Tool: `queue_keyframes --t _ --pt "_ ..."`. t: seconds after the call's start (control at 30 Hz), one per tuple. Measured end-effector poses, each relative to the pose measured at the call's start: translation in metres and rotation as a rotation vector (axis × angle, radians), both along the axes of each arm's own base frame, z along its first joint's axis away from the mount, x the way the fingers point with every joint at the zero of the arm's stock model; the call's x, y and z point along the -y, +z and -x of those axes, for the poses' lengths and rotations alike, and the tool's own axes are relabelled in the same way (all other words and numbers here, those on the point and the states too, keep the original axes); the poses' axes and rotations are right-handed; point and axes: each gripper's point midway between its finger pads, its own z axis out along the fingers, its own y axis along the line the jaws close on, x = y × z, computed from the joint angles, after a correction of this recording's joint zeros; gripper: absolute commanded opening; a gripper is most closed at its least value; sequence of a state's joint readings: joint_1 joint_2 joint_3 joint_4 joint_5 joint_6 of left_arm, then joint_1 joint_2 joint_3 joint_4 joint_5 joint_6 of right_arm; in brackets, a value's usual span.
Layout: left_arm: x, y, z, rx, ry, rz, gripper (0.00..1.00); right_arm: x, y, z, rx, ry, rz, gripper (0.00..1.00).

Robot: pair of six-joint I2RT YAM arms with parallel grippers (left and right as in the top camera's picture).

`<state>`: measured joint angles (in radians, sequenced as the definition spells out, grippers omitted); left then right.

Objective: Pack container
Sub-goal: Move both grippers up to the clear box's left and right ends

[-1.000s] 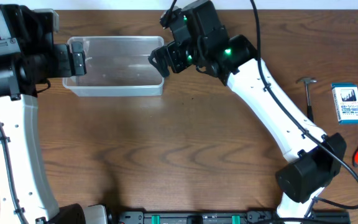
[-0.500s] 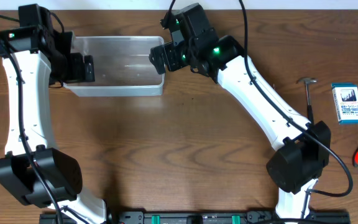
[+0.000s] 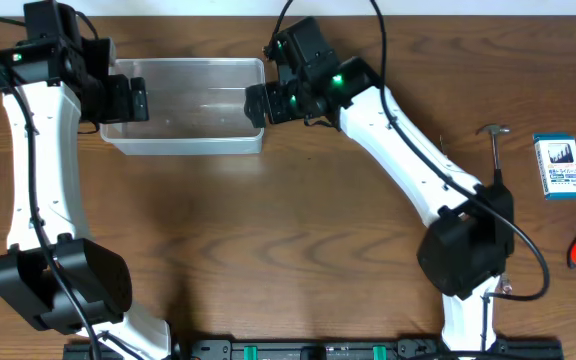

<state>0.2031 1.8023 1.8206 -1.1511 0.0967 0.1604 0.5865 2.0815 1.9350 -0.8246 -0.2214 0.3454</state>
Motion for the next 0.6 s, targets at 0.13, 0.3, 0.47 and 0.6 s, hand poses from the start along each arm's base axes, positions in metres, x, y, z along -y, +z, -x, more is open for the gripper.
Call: queue_keyframes --t 0.13,0.3,0.47,0.6 --pt "-0.008 0.002 -0.004 0.019 0.037 -0.029 0.98 0.001 -0.003 0.001 -0.019 -0.008 -0.002 0.97" --pt "-0.018 0.005 -0.009 0.044 0.089 -0.049 0.98 0.002 -0.003 0.0 -0.029 -0.023 -0.008 0.96" --pt "-0.021 0.005 -0.009 0.046 0.103 -0.059 0.98 0.01 -0.009 -0.001 -0.062 -0.053 0.0 0.95" --pt "-0.021 0.005 -0.009 0.045 0.108 -0.056 0.98 0.011 -0.021 -0.002 -0.087 -0.064 0.01 0.95"
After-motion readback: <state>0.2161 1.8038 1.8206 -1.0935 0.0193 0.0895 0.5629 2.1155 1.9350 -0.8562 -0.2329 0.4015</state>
